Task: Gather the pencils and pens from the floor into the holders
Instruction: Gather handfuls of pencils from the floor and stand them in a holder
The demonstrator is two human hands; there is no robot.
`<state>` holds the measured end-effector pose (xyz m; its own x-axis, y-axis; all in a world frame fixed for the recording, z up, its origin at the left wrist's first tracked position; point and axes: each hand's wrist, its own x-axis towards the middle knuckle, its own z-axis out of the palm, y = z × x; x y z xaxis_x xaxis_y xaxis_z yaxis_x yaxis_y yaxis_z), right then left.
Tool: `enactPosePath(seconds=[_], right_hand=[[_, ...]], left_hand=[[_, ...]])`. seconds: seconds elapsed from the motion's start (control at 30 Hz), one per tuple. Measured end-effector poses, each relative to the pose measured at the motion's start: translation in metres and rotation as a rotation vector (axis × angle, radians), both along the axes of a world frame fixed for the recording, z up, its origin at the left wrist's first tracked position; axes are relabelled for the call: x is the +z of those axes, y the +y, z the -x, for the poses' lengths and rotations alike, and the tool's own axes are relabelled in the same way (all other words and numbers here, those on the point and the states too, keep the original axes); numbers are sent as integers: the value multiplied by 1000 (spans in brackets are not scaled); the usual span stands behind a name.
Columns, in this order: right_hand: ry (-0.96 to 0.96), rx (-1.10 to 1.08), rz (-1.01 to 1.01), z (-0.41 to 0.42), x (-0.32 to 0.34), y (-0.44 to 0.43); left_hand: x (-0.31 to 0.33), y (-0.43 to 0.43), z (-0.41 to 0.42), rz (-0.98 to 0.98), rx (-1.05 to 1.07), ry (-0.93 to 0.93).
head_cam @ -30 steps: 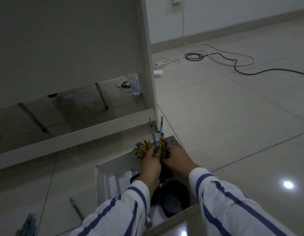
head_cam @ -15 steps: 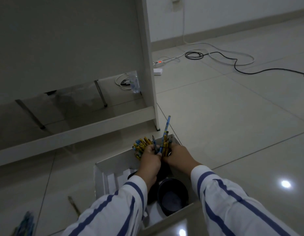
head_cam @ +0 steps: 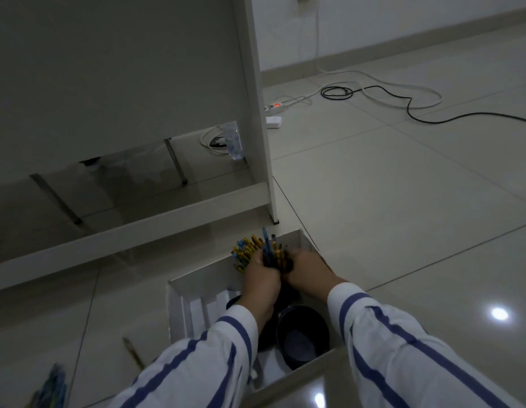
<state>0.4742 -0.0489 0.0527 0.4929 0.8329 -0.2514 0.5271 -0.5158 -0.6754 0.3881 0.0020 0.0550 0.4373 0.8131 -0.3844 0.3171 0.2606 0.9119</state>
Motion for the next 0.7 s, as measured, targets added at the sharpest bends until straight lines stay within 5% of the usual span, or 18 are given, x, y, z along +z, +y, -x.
enactPosePath(seconds=[0.37, 0.6, 0.7], right_hand=[[-56, 35, -83, 8, 0, 9], [-119, 48, -62, 22, -3, 15], [-119, 13, -59, 22, -5, 18]], left_hand=[[22, 4, 14, -182, 28, -257], [18, 16, 34, -672, -174, 127], [11, 24, 35, -651, -133, 237]])
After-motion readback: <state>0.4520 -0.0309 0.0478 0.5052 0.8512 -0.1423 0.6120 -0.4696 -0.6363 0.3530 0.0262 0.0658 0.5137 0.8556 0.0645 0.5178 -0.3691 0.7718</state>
